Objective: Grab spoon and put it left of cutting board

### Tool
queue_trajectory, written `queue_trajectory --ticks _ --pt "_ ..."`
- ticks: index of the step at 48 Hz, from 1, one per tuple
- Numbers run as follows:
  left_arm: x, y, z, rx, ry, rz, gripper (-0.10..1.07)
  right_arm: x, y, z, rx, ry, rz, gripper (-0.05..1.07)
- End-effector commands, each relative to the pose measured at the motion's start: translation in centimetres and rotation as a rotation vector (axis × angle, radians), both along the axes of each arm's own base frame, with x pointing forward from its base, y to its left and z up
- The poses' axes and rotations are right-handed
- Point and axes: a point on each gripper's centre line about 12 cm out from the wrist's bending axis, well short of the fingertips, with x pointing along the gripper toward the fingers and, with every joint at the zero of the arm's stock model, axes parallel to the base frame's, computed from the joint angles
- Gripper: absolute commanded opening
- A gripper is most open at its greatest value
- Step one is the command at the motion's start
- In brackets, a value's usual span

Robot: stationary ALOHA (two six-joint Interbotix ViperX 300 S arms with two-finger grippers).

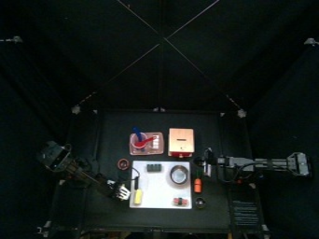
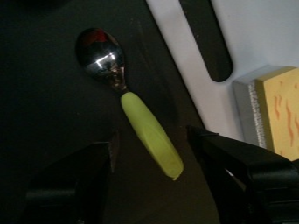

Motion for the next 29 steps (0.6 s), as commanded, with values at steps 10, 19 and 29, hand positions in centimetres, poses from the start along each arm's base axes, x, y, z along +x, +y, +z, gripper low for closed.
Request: queue_trajectory --ticks 10,19,29 --pt "-0.5 1.7 5.9 0.046 -0.118 -0.014 0.95 0.2 -0.2 0.4 -0.001 -0.014 -0.01 0.0" --pt "-0.7 4.2 11.4 0.168 -0.372 -0.118 0.95 0.2 -0.3 0.6 -0.002 -0.018 -0.011 0.0" --pt "-0.7 5.9 14.4 0.447 -0.627 -0.436 0.94 0.3 -0.2 0.6 -0.002 -0.02 -0.01 0.0"
